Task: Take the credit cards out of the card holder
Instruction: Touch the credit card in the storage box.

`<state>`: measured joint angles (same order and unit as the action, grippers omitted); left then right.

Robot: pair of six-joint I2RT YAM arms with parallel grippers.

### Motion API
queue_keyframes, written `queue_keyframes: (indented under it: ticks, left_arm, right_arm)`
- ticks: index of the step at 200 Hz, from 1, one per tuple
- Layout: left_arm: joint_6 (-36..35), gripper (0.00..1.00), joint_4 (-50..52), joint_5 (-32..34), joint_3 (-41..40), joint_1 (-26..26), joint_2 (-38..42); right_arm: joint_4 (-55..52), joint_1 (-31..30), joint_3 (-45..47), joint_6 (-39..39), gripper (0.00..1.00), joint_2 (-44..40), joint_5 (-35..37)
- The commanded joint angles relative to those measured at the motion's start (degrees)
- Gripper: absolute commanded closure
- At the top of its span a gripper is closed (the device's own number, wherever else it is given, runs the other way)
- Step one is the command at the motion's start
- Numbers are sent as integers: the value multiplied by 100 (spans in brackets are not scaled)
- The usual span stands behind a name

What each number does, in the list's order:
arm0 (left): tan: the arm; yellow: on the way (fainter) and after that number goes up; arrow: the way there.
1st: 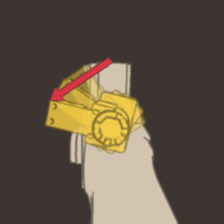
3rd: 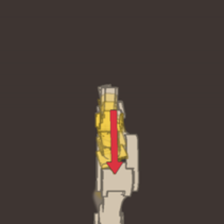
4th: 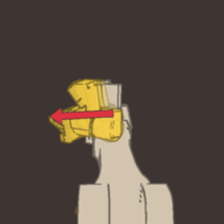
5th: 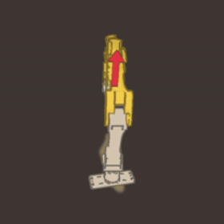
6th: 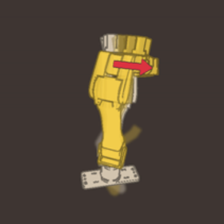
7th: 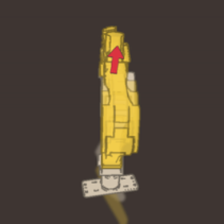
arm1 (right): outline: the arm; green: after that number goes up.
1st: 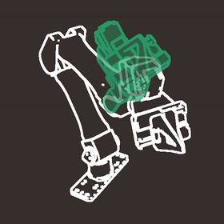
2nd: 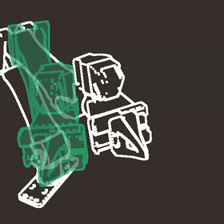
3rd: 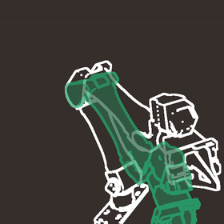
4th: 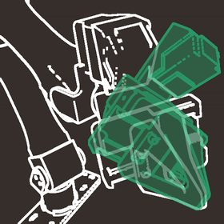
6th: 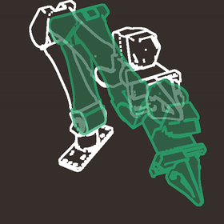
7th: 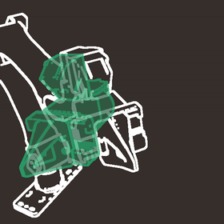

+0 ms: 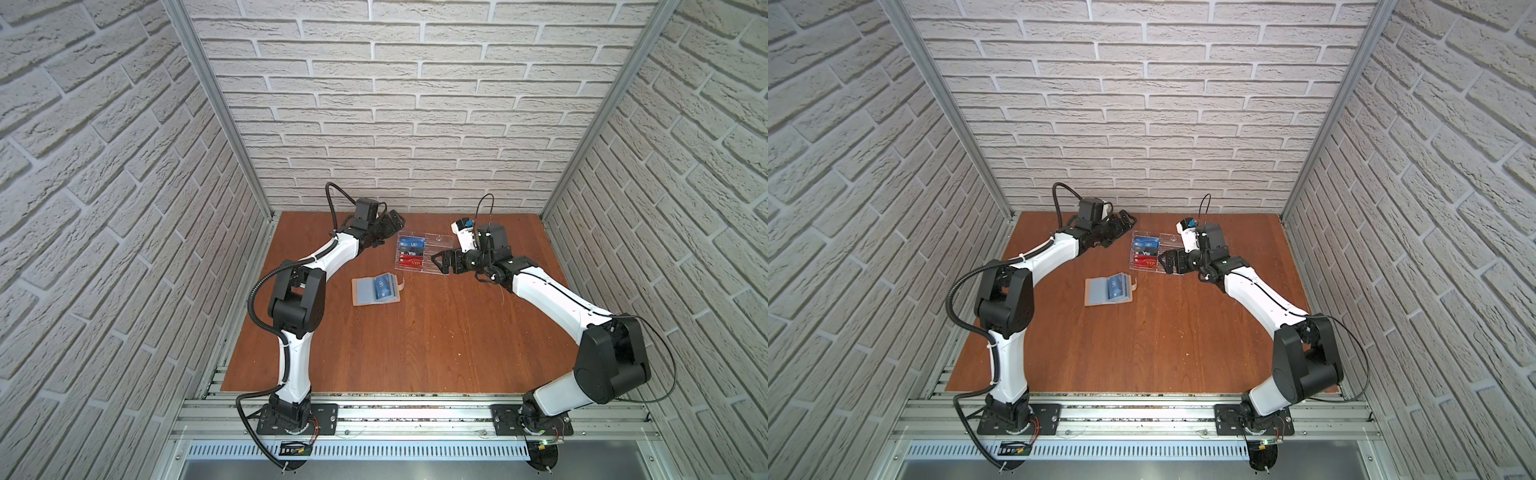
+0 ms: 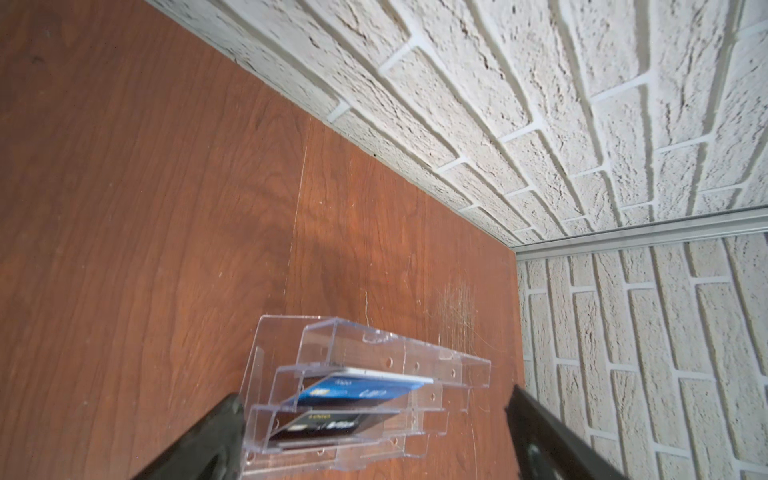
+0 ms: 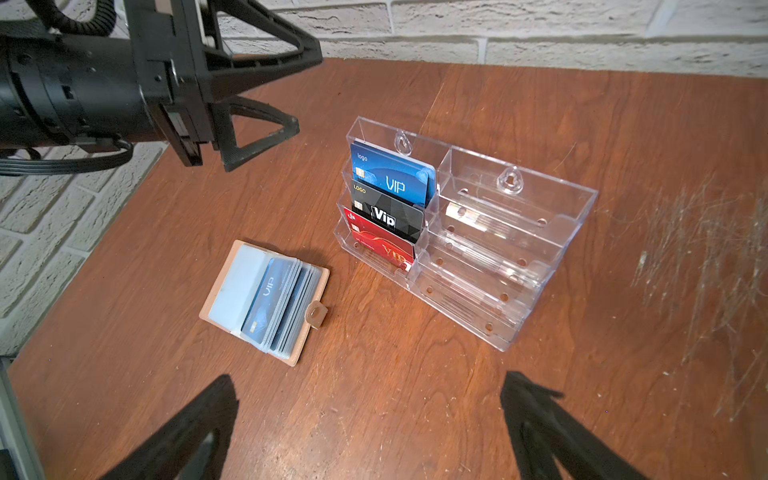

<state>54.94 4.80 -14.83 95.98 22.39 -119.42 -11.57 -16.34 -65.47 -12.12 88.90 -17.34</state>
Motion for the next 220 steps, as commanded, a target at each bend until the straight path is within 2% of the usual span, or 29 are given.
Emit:
queue_keyframes:
  ticks: [1, 48, 104, 220]
  left_arm:
    - [-216, 2, 39, -4, 301, 32, -313]
    - [-169, 2, -246, -85, 257, 210, -504]
    - [-40, 2, -679, -88, -301, 321, -140]
    - [-96, 2, -543, 38, -384, 463, 264]
  right_arm:
    - [232, 6, -86, -214, 0, 64, -109]
    - [335, 6, -11, -231, 0, 101, -18]
    - [318, 1, -4, -221, 0, 126, -39]
    - [381, 4, 48, -229, 0, 206, -128]
